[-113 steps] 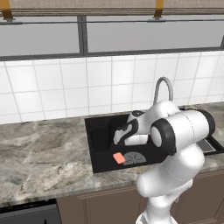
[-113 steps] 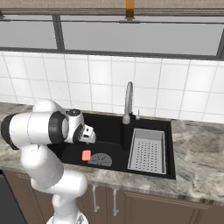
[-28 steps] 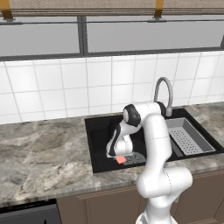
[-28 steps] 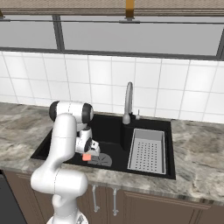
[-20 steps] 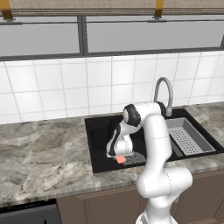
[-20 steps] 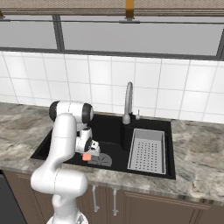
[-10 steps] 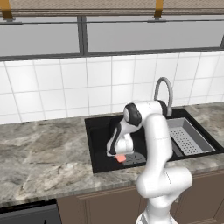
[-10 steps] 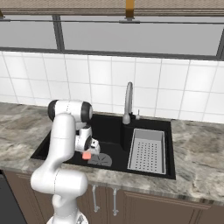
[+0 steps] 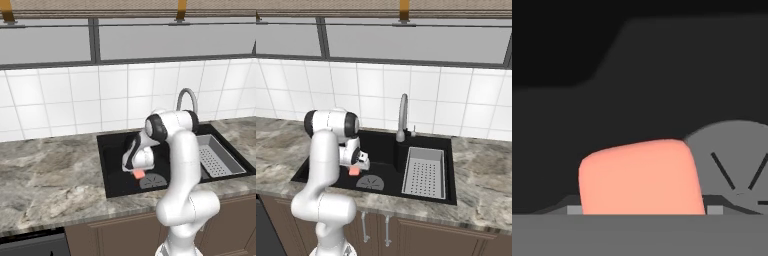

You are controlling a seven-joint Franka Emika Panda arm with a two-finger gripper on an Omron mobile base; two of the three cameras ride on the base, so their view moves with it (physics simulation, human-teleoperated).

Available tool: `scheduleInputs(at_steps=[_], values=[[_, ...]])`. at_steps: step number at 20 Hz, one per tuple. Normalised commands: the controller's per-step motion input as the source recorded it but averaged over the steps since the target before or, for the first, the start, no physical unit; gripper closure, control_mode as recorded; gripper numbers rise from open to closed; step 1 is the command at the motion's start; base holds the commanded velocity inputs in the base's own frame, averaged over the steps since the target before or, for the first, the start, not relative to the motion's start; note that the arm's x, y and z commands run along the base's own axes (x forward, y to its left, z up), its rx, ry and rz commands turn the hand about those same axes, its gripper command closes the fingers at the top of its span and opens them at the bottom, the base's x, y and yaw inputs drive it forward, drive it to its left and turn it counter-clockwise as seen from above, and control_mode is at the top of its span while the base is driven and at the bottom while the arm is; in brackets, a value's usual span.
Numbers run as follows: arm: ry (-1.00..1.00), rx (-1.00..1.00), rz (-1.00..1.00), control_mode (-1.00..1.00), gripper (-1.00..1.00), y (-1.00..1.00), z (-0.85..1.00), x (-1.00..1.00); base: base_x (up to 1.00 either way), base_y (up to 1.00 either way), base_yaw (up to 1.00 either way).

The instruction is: Pick up the sponge and bar soap from the sink, and place them back in the cabinet, and close the cabinet door.

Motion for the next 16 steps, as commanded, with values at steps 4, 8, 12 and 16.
scheduleInputs(at_steps=[4,8,12,16], values=[[0.00,0.00,0.00,-1.00,1.00,0.00,0.56,-0.04,0.00,0.00,0.00],[-0.01,0.00,0.00,-1.00,1.00,-0.01,0.54,-0.16,0.00,0.00,0.00],[-0.01,0.00,0.00,-1.00,1.00,-0.03,0.51,-0.24,0.00,0.00,0.00],[0.00,0.00,0.00,-1.00,1.00,-0.07,0.47,-0.42,0.00,0.00,0.00]])
